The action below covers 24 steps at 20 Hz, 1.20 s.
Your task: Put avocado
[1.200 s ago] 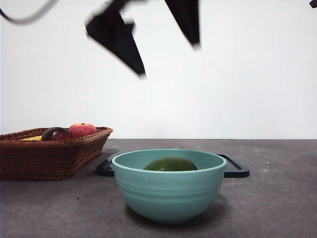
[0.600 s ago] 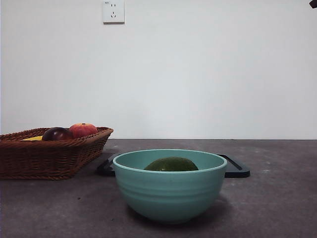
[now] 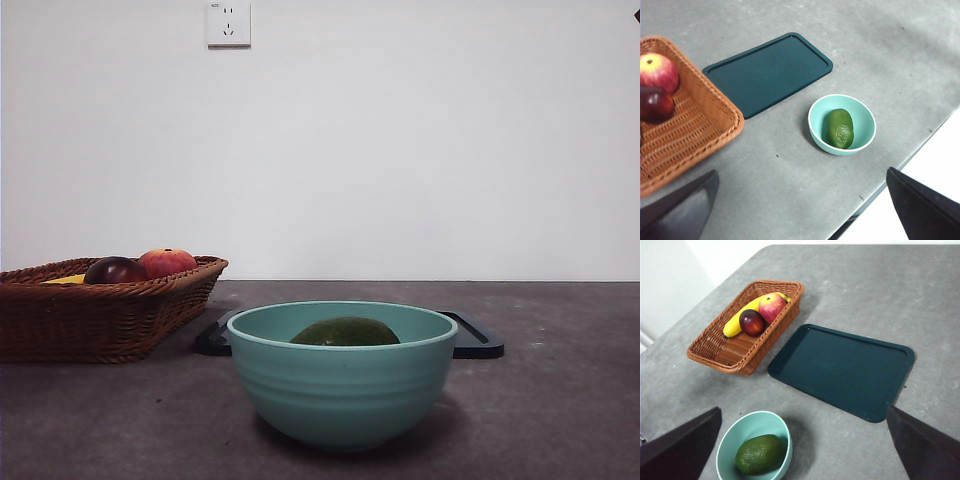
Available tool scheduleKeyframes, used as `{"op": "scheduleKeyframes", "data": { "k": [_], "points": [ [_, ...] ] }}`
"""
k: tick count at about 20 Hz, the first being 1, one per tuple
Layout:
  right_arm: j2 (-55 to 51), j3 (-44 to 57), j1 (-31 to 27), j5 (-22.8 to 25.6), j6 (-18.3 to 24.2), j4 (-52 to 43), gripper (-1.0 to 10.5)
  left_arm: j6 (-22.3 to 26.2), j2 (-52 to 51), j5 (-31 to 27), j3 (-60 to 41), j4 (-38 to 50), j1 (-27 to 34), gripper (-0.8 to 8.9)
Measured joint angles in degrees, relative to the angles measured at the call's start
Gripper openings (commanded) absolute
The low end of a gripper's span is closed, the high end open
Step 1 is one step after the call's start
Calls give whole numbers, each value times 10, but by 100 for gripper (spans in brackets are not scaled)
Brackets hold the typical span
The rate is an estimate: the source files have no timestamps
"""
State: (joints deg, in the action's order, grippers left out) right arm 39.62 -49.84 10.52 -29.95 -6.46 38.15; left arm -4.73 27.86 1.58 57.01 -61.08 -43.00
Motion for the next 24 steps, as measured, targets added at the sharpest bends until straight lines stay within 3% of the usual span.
{"op": "scheduleKeyframes", "data": {
  "k": [5,14,24],
  "points": [
    [58,0,57,3,-14,-1,577,-8,-50,0,-15,-1,0,562],
    [277,-1,230,116,-61,-42,577,-8,-52,0,-15,5,0,562],
    [447,-1,265,146,-75,-41,477,-8,-52,0,-15,27,0,562]
  ]
}}
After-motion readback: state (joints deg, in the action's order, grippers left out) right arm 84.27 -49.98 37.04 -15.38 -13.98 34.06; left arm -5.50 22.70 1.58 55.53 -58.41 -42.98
